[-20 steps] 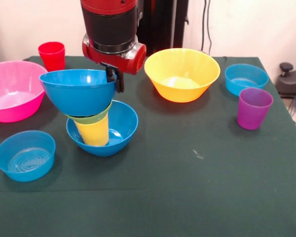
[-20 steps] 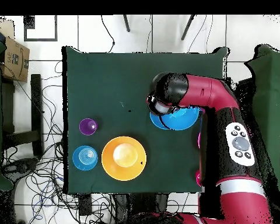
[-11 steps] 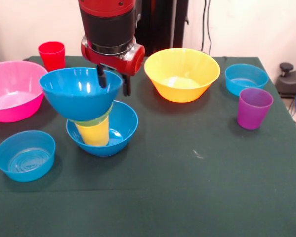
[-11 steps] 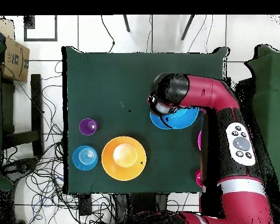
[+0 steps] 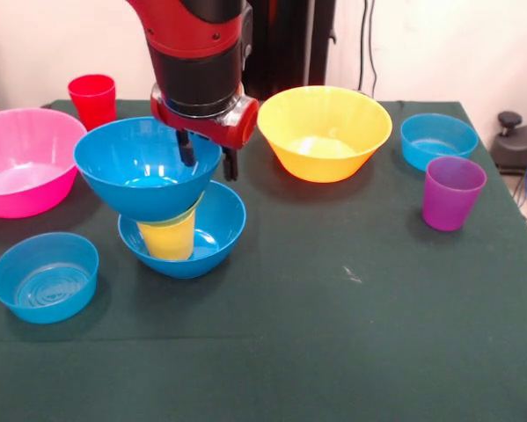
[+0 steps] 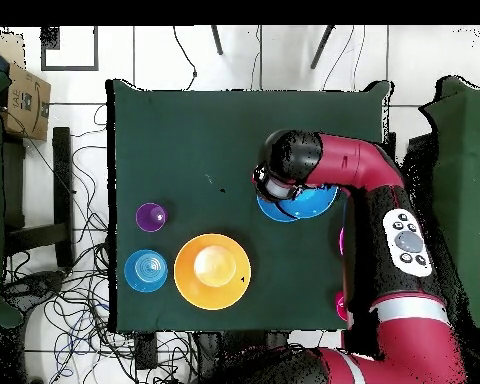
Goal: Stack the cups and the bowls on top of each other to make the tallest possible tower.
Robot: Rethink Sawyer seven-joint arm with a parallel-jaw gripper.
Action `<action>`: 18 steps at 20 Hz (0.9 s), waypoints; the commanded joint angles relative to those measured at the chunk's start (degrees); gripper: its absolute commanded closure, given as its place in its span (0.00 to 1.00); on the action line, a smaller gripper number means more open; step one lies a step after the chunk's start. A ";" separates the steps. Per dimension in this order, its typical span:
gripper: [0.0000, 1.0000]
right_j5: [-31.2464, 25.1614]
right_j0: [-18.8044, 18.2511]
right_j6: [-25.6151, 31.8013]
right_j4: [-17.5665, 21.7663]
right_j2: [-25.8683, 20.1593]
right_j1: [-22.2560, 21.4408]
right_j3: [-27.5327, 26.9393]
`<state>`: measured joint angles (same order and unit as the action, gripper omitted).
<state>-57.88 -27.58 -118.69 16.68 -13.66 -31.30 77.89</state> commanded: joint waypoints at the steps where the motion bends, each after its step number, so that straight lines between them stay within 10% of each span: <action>1: 0.00 -2.08 0.46 3.52 1.75 -0.45 0.11 3.89; 18: 0.00 -3.44 0.89 1.81 -0.23 -0.69 -4.33 5.94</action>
<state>-57.88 -27.58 -118.69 16.63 -13.66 -33.69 80.15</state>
